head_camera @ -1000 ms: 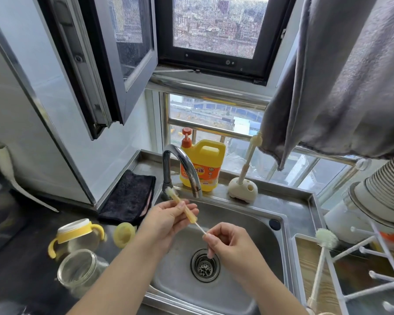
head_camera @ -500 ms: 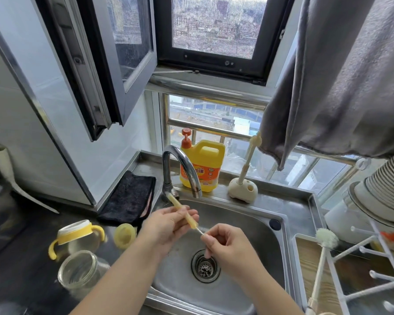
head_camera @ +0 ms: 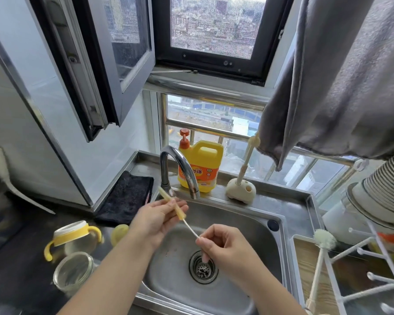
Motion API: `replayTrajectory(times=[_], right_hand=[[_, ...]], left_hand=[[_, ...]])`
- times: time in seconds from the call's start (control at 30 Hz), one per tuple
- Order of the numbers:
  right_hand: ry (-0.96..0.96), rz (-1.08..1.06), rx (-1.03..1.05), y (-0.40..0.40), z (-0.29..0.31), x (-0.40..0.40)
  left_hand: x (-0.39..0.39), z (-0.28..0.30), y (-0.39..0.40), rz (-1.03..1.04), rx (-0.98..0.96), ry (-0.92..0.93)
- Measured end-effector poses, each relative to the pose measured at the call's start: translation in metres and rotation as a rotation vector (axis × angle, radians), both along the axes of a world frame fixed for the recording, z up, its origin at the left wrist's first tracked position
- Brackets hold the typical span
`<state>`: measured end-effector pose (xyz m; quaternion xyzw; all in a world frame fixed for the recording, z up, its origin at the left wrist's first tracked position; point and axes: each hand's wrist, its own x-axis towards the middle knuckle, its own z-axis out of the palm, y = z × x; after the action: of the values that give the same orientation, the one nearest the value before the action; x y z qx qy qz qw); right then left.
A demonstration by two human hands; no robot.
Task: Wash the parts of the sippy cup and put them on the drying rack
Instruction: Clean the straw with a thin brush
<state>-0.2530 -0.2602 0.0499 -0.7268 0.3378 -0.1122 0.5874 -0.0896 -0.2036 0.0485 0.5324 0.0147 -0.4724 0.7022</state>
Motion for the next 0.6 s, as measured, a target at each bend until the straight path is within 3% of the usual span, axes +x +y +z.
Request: replayTrajectory(times=[0.07, 0.2, 0.37, 0.5, 0.6], right_hand=[[-0.001, 0.030, 0.008, -0.002, 0.003, -0.004], [0.009, -0.100, -0.013, -0.002, -0.004, 0.006], [0.005, 0.048, -0.005, 0.001, 0.005, -0.001], [0.009, -0.070, -0.047, -0.001, -0.001, 0.008], [0.029, 0.011, -0.095, 0.004, -0.001, 0.008]], left_hand=[[0.006, -0.002, 0.001, 0.033, 0.015, 0.005], [-0.021, -0.001, -0.004, -0.118, 0.007, 0.008], [0.004, 0.000, -0.002, 0.023, 0.021, 0.007], [-0.011, 0.001, -0.003, -0.063, 0.012, 0.021], [-0.010, 0.001, -0.004, -0.038, 0.036, 0.009]])
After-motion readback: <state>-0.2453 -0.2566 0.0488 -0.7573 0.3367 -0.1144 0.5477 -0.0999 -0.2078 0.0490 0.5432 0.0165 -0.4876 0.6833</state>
